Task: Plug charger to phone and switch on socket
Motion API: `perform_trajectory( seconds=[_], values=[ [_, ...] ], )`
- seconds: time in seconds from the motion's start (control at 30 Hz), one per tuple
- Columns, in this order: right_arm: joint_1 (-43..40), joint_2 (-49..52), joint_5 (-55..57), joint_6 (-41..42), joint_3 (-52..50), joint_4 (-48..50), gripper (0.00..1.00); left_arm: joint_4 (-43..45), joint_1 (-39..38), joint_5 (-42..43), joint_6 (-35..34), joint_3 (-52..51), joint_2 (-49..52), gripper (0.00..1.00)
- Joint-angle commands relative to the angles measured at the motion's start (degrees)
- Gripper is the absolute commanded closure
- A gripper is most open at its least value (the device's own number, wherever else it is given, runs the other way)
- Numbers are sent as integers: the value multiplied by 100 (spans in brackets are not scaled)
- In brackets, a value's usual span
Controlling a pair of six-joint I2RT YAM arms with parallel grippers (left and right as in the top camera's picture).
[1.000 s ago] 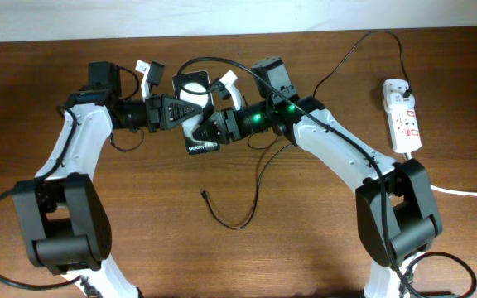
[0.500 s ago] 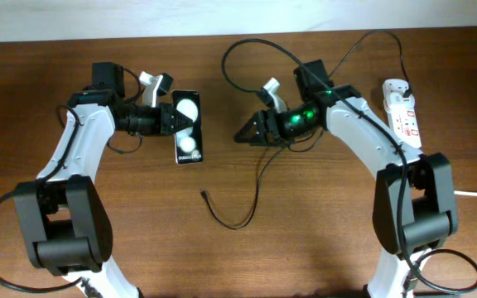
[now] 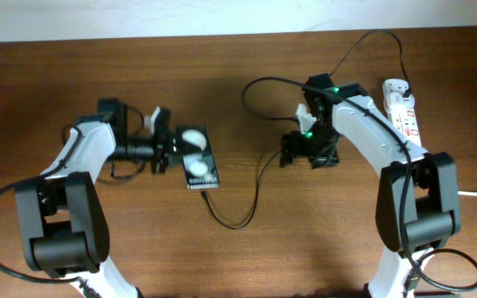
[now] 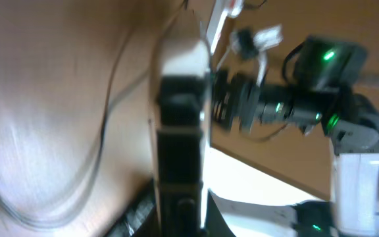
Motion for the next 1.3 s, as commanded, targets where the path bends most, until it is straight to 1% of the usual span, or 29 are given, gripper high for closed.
perform_trajectory(
  seconds=[0.0,0.03,0.13,0.2,0.23,0.37,0.43,0.57,0.63,1.27],
  values=[
    [-251,-13,857,498,-4,-9,1,-752,-107,380,-96,-625,-203,100],
    [-282,-13,859,496,-4,-2,1,-1266,-181,382,-96,-774,-203,100],
    [-282,-13,857,498,-4,131,1,-2398,-348,385,-96,-861,-203,100],
    [-280,-13,857,496,-4,188,1,-2916,-535,636,-96,-861,-203,100],
    [-280,-13,857,498,-4,190,1,-3008,-627,758,-96,-861,-205,100],
    [-280,-13,857,498,-4,188,1,-3029,-1023,1982,-98,-861,-203,100],
    [-280,-13,857,498,-4,190,1,-3108,-1220,1980,-468,-852,-203,100],
    [-280,-13,857,498,-4,190,1,-3119,-1421,1980,-675,-852,-205,100],
    [-280,-13,857,498,-4,190,1,-3195,-1532,1980,-1222,-844,-205,100],
    [-280,-13,857,498,-4,190,1,-3198,-1545,1982,-1222,-837,-205,100]
  ],
)
